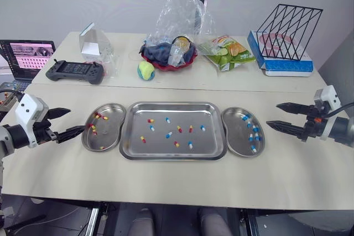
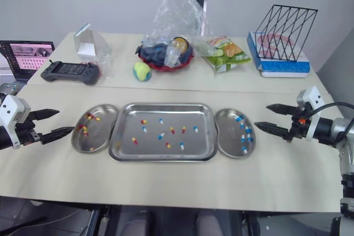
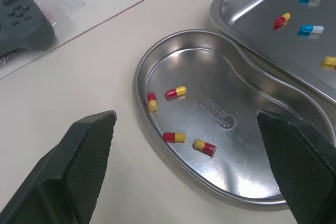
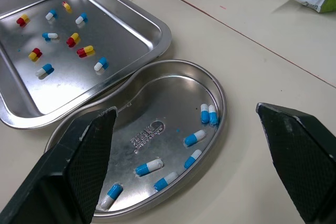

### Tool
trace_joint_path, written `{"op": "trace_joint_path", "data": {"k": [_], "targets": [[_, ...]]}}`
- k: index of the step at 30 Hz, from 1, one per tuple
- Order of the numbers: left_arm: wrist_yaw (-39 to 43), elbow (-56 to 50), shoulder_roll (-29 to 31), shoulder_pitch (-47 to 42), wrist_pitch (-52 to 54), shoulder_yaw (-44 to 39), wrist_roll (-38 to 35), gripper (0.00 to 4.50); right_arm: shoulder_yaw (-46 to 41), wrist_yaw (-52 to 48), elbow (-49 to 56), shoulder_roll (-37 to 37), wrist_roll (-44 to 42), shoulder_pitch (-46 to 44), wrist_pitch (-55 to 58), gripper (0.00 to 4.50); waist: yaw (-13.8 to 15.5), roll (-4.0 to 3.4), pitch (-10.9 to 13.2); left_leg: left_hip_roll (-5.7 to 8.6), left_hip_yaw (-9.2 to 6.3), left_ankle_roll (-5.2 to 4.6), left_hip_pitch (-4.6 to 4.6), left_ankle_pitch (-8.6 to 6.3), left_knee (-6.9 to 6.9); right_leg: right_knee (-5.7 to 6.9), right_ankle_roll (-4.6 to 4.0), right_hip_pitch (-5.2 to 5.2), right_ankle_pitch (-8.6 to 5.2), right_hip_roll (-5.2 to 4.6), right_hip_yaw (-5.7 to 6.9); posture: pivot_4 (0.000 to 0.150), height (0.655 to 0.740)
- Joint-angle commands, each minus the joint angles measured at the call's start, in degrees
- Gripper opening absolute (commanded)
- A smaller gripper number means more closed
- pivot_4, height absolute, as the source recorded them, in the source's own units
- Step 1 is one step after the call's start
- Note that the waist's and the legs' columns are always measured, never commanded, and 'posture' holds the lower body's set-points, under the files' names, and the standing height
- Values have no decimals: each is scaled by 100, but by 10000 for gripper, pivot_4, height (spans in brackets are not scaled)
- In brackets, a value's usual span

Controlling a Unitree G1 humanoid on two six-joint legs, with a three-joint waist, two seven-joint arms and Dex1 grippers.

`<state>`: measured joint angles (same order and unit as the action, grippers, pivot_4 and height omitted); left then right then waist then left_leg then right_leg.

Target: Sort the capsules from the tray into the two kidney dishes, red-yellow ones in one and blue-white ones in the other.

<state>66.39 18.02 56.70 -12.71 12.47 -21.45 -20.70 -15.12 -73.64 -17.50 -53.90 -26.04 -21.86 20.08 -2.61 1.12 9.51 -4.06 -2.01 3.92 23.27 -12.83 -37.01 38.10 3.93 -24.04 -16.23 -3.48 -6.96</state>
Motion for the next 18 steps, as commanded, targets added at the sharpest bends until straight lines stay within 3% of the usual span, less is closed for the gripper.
{"op": "trace_joint_path", "data": {"k": [1, 18], "targets": [[28, -13, 100, -143, -105, -147, -119, 45000, -172, -22, -17, -82, -74, -71, -80, 44747, 0, 0, 0, 0, 0, 0, 0, 0, 0, 0, 0, 0, 0, 0, 0, 1500, 7180], [229, -221, 215, 250, 481, -729, -663, 45000, -94, -206, -513, -76, -50, -550, -140, 44747, -4, 0, 0, 0, 0, 0, -1, 0, 0, 1, 0, 0, 0, 0, 0, 1500, 7180]]}}
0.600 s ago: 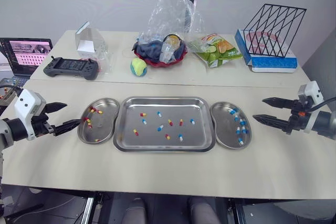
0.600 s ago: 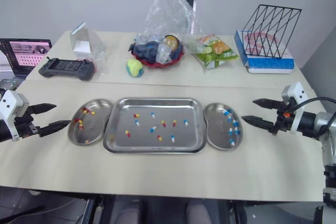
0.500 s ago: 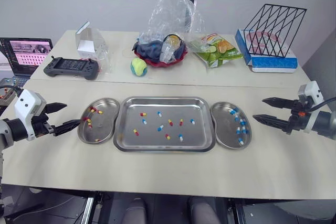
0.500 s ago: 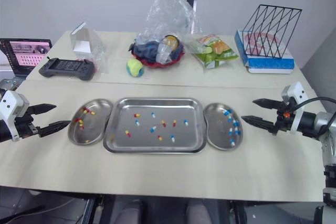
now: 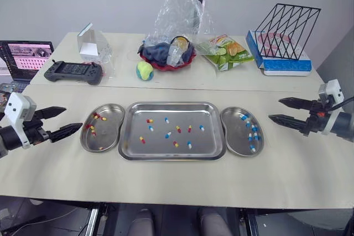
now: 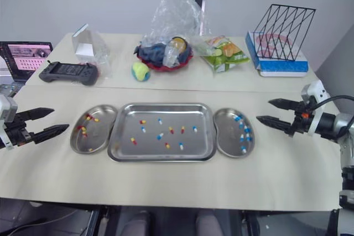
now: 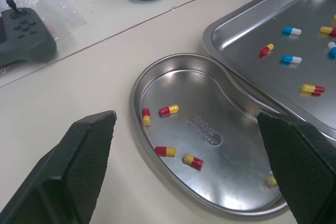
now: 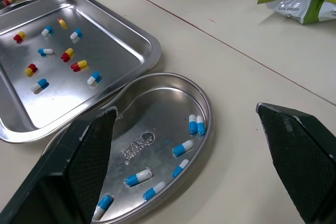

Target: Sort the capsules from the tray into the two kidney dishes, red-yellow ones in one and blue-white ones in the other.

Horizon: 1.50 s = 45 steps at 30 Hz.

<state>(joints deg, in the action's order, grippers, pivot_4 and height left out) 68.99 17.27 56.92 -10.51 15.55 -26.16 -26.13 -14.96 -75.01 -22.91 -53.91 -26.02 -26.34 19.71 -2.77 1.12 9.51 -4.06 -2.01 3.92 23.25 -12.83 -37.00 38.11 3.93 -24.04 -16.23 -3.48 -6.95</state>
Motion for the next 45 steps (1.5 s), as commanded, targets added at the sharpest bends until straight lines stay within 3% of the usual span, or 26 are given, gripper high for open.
{"op": "trace_joint_path", "data": {"k": [1, 16, 20, 24, 29, 34, 45], "targets": [[-51, -155, 198, 43, 206, -263, -125, 45000, -109, -74, 23, -75, -52, -104, -107, 44747, 19, 0, 0, 0, 0, 0, 1, 0, 0, 0, 0, 0, 0, 0, 0, 1500, 7180], [360, -859, 33, 599, 182, -472, -546, 45000, 34, -166, 67, 40, -57, -261, -77, 44747, 12, 0, 0, 0, 0, 0, 1, 0, 0, -1, 0, 0, 0, 0, 0, 1500, 7180], [505, -907, 77, 626, 168, -418, -588, 45000, 136, -374, 479, -56, -63, -102, -67, 44747, 15, 0, 0, 0, 0, 0, 0, 0, 0, 0, 0, 0, 0, 0, 0, 1500, 7180], [852, -1214, 233, 563, 113, 21, -475, 45000, 48, -498, 1526, -154, -493, 221, 552, 44747, 29, 0, 0, 0, 0, 0, 2, 0, 0, -1, 0, -1, 0, 0, -1, 1500, 7180], [1100, -1194, 267, -287, 211, 766, -438, 45000, -235, -366, 2641, -273, -1020, 744, 1192, 44747, 87, 1, 0, 0, -2, 0, 3, 0, -2, -2, 0, 4, 0, 0, 5, 1500, 7180], [1523, -705, 48, -1410, -234, 1747, 46, 45000, -646, 122, 3342, -145, -1384, 1206, 1491, 44747, 81, 1, 0, 1, -2, 0, 1, 0, -4, -1, 0, 6, 0, 0, 2, 1500, 7180], [2226, 958, -973, -3003, -1577, 3213, 1173, 45000, -1207, 771, 3995, 82, -1619, 2001, 1536, 44747, 47, 2, -1, 2, -6, -2, 3, 1, -10, -1, 0, 8, 0, 3, 3, 1500, 7180]]}}
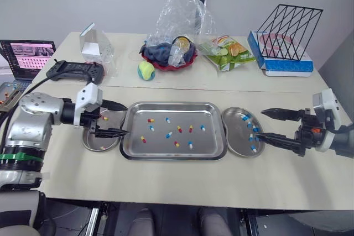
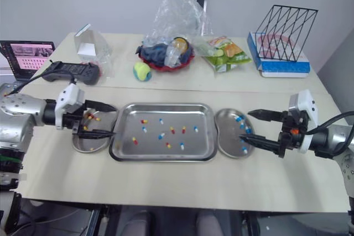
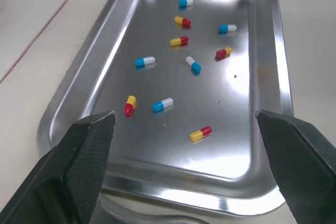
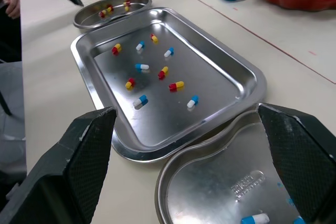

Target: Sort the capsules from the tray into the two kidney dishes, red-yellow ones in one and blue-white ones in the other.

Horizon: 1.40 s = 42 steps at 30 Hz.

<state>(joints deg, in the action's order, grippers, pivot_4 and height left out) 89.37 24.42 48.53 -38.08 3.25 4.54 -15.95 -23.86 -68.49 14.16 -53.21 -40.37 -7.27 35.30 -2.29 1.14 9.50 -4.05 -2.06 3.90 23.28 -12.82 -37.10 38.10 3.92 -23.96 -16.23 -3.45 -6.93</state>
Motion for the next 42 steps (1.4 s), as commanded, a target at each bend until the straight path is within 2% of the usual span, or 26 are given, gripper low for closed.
{"op": "trace_joint_path", "data": {"k": [1, 6, 7, 14, 18, 34, 42], "targets": [[217, 378, -233, -330, -490, 207, 222, 45000, -377, 177, 344, 28, -213, 161, -11, 44747, 1, 0, 0, 0, 0, 0, 0, 0, -2, 0, 0, 0, 0, 0, -1, 1500, 7180], [313, 1013, -486, -656, -1194, 782, 563, 45000, -659, 485, 603, 146, -268, 551, -32, 44747, 14, 2, 0, 1, -4, -2, 2, -1, -10, -1, 0, 5, 0, 0, 1, 1500, 7180], [313, 1129, -479, -704, -1279, 889, 574, 39458, -705, 541, 662, 182, -296, 628, -22, 45000, 13, 2, 0, 1, -4, -5, 1, -2, -10, -1, 0, 5, 0, 0, 0, 1500, 7180], [265, 1734, -684, -1035, -1726, 1127, 772, 17280, -855, 786, 875, 281, -385, 922, -19, 45000, -1, 2, 0, 1, -7, -8, 0, -2, -12, 0, 0, 9, 0, 0, 2, 1500, 7180], [313, 1677, -935, -1074, -1745, 1332, 923, 17280, -847, 955, 1053, 325, -404, 1039, -37, 45000, 49, 2, 0, 5, -13, -13, 0, -6, -23, -5, 2, 24, -1, 0, 4, 1500, 7180], [313, 2141, -926, -1530, -2177, 1785, 1315, 17280, -845, 1115, 1151, 281, -275, 1274, -282, 45000, 60, 4, 1, 7, -26, -18, -10, -9, -30, -11, 4, 48, -2, 0, 10, 1500, 7180], [313, 2443, -993, -1740, -2510, 2002, 1737, 17280, -766, 1142, 1123, 265, -147, 1251, -426, 45000, 92, 4, 1, 8, -28, -20, -11, -9, -32, -13, 4, 51, -3, 0, 11, 1500, 7180]]}}
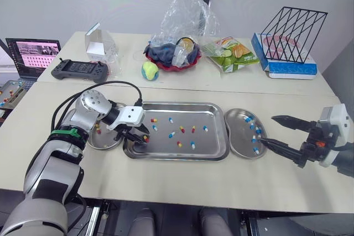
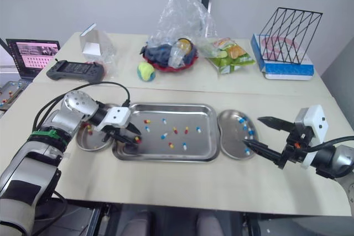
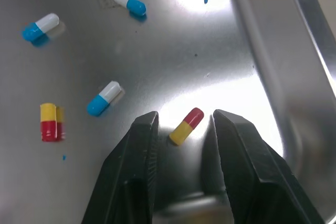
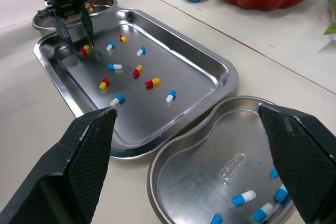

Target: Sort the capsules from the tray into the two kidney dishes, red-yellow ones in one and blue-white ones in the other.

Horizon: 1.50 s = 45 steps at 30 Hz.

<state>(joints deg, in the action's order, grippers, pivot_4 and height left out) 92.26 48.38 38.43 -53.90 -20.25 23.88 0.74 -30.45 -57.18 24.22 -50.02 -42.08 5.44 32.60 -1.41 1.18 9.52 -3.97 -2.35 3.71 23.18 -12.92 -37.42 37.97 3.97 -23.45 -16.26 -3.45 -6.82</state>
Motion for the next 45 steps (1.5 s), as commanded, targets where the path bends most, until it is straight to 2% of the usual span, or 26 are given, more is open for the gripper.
{"op": "trace_joint_path", "data": {"k": [1, 5, 17, 23, 28, 30, 37, 41, 45], "targets": [[24, 82, -8, -178, -215, 65, 84, 17280, -110, 6, 107, -58, 31, -29, -153, 45000, 12, 0, 0, 0, 0, 0, 0, 0, 0, 0, 0, 0, 0, 0, 0, 1500, 7180], [24, 404, -48, -281, -800, 118, 448, 17280, -96, 31, 103, -47, 55, -54, -156, 45000, 29, 0, 0, 0, -1, 0, -1, 0, -4, 0, 0, 4, 0, 0, 1, 1500, 7180], [24, 701, -396, -451, -919, -27, 348, 17280, 25, 236, 130, 25, 125, -131, -198, 45000, 53, 0, 0, 3, -9, -40, -1, -23, -40, -2, 9, 28, -5, 1, 3, 1500, 7180], [6, 897, -356, -496, -1239, 34, 706, 17280, 50, 239, 66, 9, 140, -191, -174, 45000, 52, 0, 0, 4, -11, -40, -2, -23, -40, 0, 9, 28, -5, 2, 4, 1500, 7180], [-38, 1103, -316, -573, -1422, 81, 949, 3108, 92, 238, 14, -22, 243, -188, -209, 45000, 50, -1, 0, 4, -12, -40, -5, -23, -40, 0, 9, 31, -5, 2, 3, 1500, 7180], [5, 1119, -381, -585, -1366, 6, 856, 118, 142, 259, -3, -10, 271, -244, -213, 45000, 50, -1, 0, 4, -12, -40, -5, -23, -41, 1, 9, 32, -5, 2, 4, 1500, 7180], [24, 988, -465, -691, -1010, -84, 355, 118, 264, 255, -82, 16, 325, -383, -261, 45000, 56, 0, 0, 5, -12, -40, -2, -23, -43, 1, 9, 32, -6, 1, 3, 1500, 7180], [24, 499, -148, -808, -44, -219, -492, 118, 466, 201, -236, 28, 347, -587, -321, 45000, 39, 1, 1, 4, -14, -40, 2, -23, -44, 2, 10, 29, -6, 2, 4, 1500, 7180], [24, 85, 383, -838, 829, -434, -920, 118, 680, 135, -410, 29, 368, -832, -365, 45000, -38, 0, 1, 4, -19, -42, 3, -24, -43, 5, 11, 25, -7, 5, 4, 1500, 7180]]}}
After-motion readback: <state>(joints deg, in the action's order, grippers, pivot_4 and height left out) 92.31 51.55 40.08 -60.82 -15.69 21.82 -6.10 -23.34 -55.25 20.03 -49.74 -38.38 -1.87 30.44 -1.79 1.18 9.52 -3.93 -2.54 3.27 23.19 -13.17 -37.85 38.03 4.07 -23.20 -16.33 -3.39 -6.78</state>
